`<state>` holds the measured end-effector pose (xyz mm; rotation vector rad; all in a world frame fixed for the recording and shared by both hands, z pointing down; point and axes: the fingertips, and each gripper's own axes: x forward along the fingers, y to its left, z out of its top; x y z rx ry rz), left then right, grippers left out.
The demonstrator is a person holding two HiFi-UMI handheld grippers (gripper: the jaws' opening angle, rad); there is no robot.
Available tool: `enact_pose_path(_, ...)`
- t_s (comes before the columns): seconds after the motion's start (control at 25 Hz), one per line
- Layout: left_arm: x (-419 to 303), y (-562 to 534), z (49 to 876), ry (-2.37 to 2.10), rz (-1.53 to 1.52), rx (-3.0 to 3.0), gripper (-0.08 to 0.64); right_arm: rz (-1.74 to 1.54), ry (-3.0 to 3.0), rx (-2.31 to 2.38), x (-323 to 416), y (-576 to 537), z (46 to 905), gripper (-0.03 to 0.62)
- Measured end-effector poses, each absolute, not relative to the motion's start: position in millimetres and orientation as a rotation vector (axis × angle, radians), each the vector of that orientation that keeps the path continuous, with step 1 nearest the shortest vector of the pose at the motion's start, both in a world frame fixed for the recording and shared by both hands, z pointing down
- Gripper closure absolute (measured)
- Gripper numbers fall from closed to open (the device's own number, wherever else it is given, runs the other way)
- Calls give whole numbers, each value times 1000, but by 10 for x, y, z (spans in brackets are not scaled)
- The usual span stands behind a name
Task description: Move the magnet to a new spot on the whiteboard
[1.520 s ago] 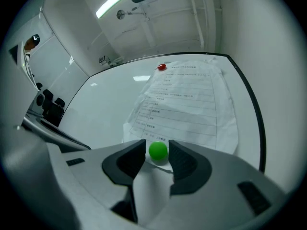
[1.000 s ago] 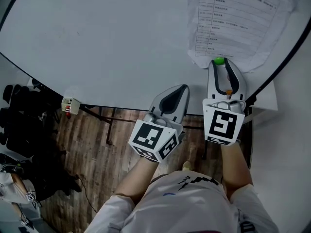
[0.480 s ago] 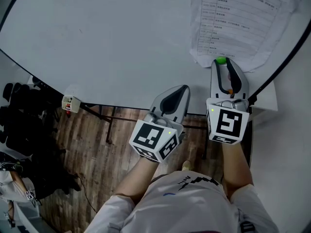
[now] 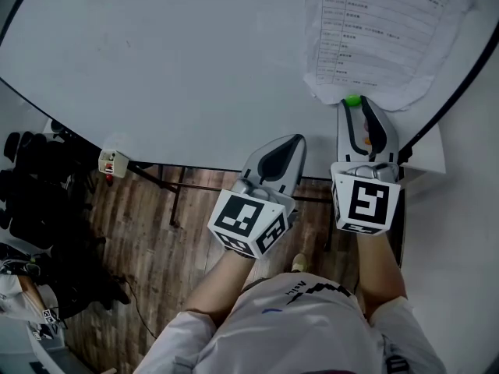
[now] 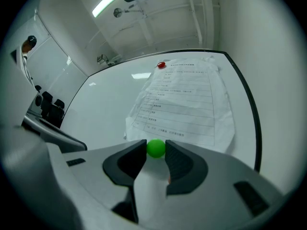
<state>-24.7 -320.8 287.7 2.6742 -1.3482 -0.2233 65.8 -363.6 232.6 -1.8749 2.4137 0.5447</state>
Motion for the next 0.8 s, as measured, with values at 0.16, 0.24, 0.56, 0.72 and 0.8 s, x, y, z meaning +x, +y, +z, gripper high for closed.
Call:
enact_pose_path(0.16,-233,-3161,2897,-1336,-218,2682,551,519,2420,-1866,663,-3551,2370,463)
enact_pose_path(0.24,-230,-3131,2902,-1330,-216,2688,551,504,2429,-1855,652,-3494,2395,463)
enact_pose_path(0.56,-247,-2949,2925,-1286,-205,2708,551,420,2466,-1827,588,-3162,2503,463)
enact_pose_path(0.72,-253,-2809,2958,-1251,-198,2718,551,370,2467,-1841,562,-2957,2606,463)
enact_pose_path(0.8,-260,-2732,2970,-1230,-196,2724,551,363,2467,-1851,545,-2844,2634,463)
